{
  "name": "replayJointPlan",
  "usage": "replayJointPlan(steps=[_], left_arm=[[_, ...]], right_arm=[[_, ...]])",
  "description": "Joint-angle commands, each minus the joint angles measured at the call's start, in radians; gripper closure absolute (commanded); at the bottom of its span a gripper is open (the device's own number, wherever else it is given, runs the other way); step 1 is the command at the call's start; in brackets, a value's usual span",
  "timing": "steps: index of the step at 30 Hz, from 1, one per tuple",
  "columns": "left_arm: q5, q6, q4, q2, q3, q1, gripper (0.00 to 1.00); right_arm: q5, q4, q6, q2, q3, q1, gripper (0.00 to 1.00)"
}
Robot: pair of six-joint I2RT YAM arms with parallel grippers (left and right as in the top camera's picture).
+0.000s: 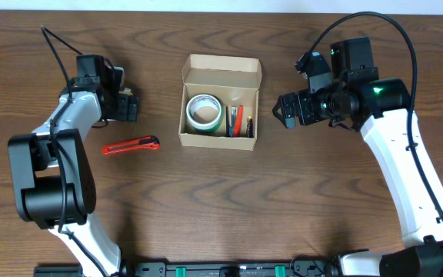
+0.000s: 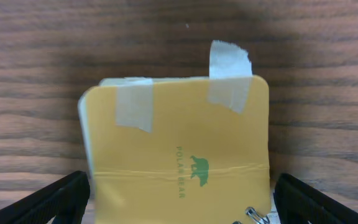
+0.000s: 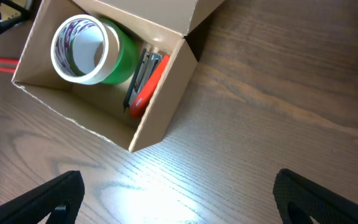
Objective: Pack container
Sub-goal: 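Reach the left gripper to the yellow notepad and grasp it, then lift the yellow notepad and carry it over the box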
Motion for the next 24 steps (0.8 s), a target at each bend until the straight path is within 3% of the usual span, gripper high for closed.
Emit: replayJointPlan(steps=[1, 10, 17, 24], left_arm=[[0.006, -0.004, -0.002, 0.031, 0.018, -0.001, 0.05], [-0.031, -0.028, 0.012, 0.054, 0.018, -0.007, 0.01], [-0.031, -0.043, 0.012, 0.055, 0.019, -0.007, 0.32], [-0.031, -0.046, 0.004, 0.055, 0.024, -0.007, 0.36]], right_arm=[[-0.010, 0.000, -0.012, -0.017, 0.002, -0.003, 0.01], [-0.010, 0.000, -0.012, -0.017, 0.002, -0.003, 0.01], [-0.011, 0.000, -0.012, -0.017, 0.002, -0.003, 0.01], [-0.011, 0.000, -0.012, -0.017, 0.002, -0.003, 0.01]])
